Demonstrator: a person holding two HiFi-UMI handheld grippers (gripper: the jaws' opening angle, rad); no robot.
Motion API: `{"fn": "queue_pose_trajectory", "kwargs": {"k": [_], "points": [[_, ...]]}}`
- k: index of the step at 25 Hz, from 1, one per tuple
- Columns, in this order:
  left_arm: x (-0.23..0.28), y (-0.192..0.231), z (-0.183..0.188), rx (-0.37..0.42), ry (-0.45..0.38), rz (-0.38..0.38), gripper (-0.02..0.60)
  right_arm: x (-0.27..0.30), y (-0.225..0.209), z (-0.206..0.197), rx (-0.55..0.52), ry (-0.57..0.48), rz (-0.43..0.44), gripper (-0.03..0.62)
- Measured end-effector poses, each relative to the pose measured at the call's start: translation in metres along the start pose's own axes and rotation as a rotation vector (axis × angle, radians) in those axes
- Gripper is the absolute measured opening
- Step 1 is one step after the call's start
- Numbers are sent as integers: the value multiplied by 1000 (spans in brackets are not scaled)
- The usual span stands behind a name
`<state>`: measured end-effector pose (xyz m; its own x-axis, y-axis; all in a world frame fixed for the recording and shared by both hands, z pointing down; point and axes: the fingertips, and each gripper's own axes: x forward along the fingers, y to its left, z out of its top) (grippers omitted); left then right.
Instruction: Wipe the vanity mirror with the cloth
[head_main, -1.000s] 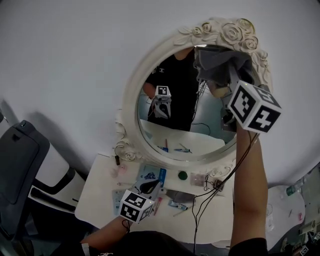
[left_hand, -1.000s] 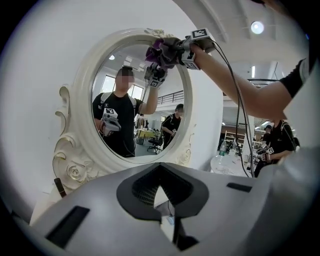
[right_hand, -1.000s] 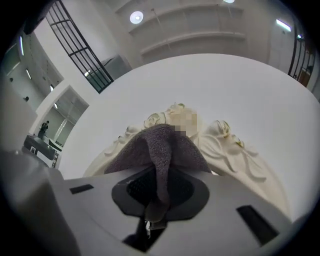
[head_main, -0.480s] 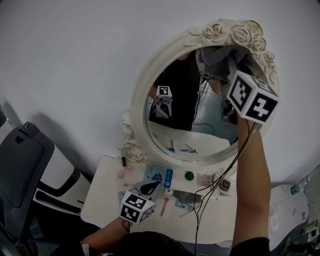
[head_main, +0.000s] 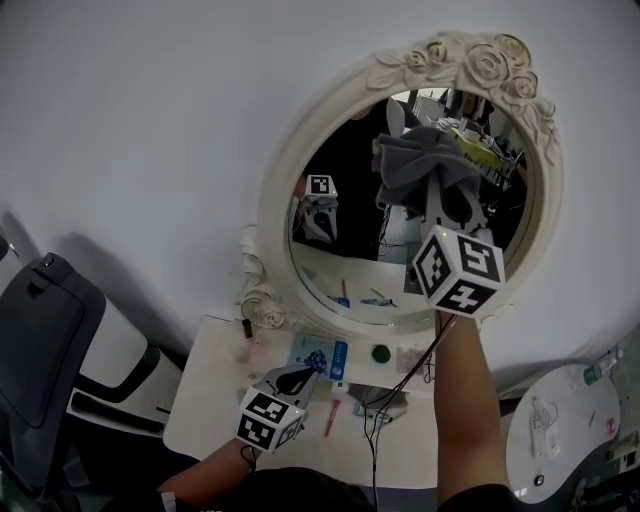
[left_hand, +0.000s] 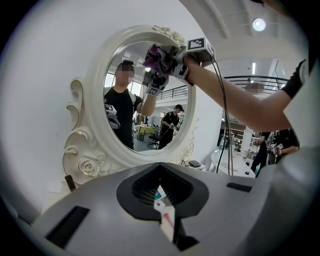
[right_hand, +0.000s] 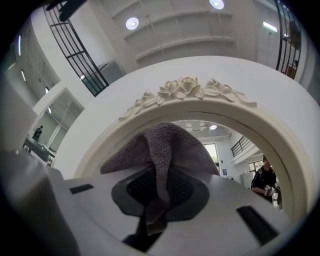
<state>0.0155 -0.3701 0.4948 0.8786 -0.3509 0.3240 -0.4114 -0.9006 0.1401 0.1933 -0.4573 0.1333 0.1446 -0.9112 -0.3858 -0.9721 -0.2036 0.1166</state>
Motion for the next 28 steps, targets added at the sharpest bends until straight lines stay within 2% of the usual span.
{"fn": "queue_pose_trajectory", "kwargs": {"k": [3, 8, 10, 14, 22, 28], "points": [[0, 3, 0, -11, -8, 4, -2, -16, 5, -42, -14, 27, -30, 41], [-3, 5, -11, -29, 12, 12, -2, -51, 15, -136, -50, 181, -45, 41], [-1, 7, -12, -21, 17, 10, 0, -63, 15, -164, -63, 206, -63, 43], [1, 6, -12, -7, 25, 6, -2, -78, 19, -194, -75, 228, -95, 42], [4, 4, -3, 7, 19, 23, 0, -101, 27, -256, -60, 338, -77, 42], [5, 7, -6, -20, 24, 41, -2, -120, 45, -310, -124, 453, 1, 43]]}}
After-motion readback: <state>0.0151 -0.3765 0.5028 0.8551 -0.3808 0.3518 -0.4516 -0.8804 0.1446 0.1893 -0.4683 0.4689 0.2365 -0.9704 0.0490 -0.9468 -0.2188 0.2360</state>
